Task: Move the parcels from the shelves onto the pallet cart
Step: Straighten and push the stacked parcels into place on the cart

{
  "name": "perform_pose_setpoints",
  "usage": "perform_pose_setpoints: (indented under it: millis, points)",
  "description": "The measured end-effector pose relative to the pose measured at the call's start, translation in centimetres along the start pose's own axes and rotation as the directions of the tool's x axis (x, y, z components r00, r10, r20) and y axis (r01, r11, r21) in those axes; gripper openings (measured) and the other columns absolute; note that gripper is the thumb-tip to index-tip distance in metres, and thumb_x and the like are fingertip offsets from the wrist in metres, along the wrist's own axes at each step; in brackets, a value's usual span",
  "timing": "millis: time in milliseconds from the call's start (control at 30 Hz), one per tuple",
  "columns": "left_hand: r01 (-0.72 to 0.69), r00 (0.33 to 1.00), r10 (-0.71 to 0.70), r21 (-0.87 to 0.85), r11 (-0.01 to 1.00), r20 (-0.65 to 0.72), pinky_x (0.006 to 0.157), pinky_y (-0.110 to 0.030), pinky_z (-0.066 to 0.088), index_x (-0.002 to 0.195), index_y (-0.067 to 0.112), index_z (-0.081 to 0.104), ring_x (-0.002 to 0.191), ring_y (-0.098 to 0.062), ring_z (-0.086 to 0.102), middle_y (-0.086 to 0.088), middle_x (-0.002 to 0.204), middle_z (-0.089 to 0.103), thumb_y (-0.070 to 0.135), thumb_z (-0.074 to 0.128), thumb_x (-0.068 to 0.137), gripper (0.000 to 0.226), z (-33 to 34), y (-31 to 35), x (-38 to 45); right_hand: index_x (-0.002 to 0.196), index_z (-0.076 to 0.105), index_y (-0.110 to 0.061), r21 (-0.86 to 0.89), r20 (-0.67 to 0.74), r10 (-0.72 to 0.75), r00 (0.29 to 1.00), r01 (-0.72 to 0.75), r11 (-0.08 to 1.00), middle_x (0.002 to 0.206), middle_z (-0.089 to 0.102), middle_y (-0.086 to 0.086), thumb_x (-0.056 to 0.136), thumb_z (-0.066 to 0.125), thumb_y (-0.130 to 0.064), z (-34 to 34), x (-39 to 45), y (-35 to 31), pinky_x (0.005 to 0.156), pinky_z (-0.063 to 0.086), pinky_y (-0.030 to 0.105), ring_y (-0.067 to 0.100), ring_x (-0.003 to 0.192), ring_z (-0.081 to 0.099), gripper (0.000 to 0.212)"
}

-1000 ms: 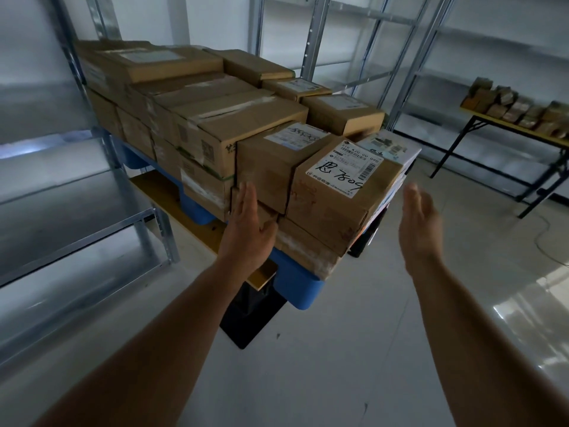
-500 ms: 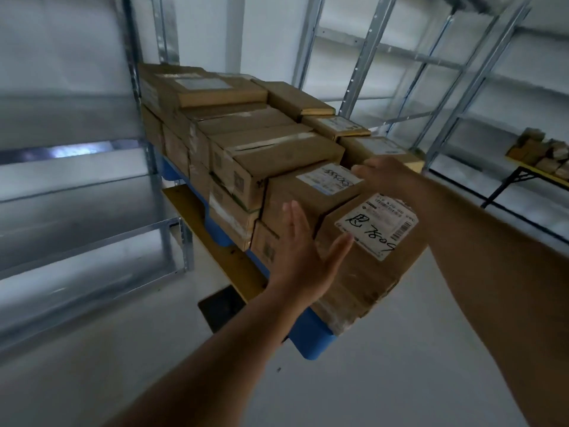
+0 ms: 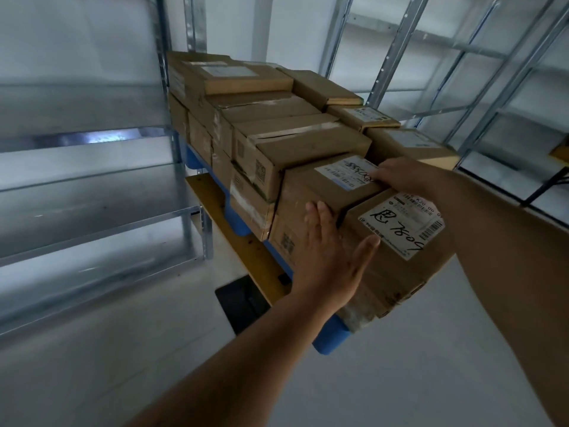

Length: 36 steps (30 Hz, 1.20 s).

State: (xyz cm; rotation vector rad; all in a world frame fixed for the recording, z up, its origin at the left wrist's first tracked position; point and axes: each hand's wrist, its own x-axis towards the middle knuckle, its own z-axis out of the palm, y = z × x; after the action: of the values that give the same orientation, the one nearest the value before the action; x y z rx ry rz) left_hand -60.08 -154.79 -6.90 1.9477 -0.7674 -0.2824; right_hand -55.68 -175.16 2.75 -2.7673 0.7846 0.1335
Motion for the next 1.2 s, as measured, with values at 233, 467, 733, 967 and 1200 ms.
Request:
perform_pose_setpoints:
  millis: [233, 467, 733, 967, 1200]
  points:
    - [-0.035, 0.999, 0.035, -0.023, 0.999, -0.004, 0.115, -0.033, 0.005, 0.147, 0.020, -0.015, 0.140, -0.010, -0.016, 0.002, 0.155, -0.019, 0.072, 0.031, 0.081, 0.096, -1.2, -1.3, -0.2, 0.126, 0.050, -0.004, 0.128, -0.273, 0.029, 0.962, 0.007, 0.992, 0.116, 0.050, 0.015, 0.098, 0.038, -0.043, -1.1, -0.8, 1.9, 0.079, 0.033, 0.033, 0.032, 0.109, 0.050, 0.049]
    - [0.043, 0.999, -0.043, 0.060, 0.997, 0.000, 0.112, -0.032, 0.011, 0.150, 0.021, -0.002, 0.144, -0.017, 0.001, -0.002, 0.158, -0.003, 0.036, 0.035, 0.098, 0.065, -5.2, -7.2, -2.3, 0.091, 0.055, -0.011, 0.360, -0.638, 0.187, 0.747, 0.075, 0.930, 0.074, 0.048, -0.001, 0.099, 0.038, -0.031, 0.8, -12.8, 5.7, 0.054, 0.030, 0.025, 0.009, 0.066, 0.050, 0.027]
    - [0.132, 0.973, -0.158, 0.154, 0.979, 0.168, 0.115, -0.037, 0.013, 0.149, 0.015, -0.009, 0.145, -0.023, 0.001, -0.008, 0.158, -0.007, 0.011, 0.040, 0.095, 0.072, -6.3, -11.3, -2.6, 0.129, 0.054, -0.010, 0.754, -0.388, 0.650, 0.653, -0.181, 0.631, 0.130, 0.055, 0.015, 0.098, 0.044, -0.026, 14.4, -19.1, 5.3, 0.096, 0.039, 0.040, 0.032, 0.118, 0.050, 0.037]
    - [0.047, 0.944, -0.141, 0.302, 0.952, 0.299, 0.116, -0.039, 0.018, 0.147, 0.011, -0.014, 0.145, -0.025, 0.001, -0.009, 0.156, -0.014, 0.022, 0.043, 0.097, 0.077, -7.7, -14.1, 0.7, 0.135, 0.050, -0.011, 0.592, -0.372, 0.688, 0.623, -0.412, 0.693, 0.129, 0.056, 0.012, 0.096, 0.051, -0.027, 24.2, -20.9, -3.6, 0.092, 0.041, 0.035, 0.027, 0.115, 0.053, 0.042]
    - [-0.052, 0.927, -0.082, 0.343, 0.938, 0.367, 0.114, -0.033, 0.014, 0.147, 0.013, -0.015, 0.144, -0.021, -0.004, -0.007, 0.156, -0.015, 0.030, 0.048, 0.095, 0.083, -10.1, -17.3, 2.9, 0.114, 0.065, -0.007, 0.238, -0.479, 0.285, 0.830, -0.189, 0.953, 0.105, 0.066, 0.010, 0.087, 0.065, -0.020, 27.4, -18.2, -13.4, 0.073, 0.053, 0.038, 0.028, 0.095, 0.061, 0.030]
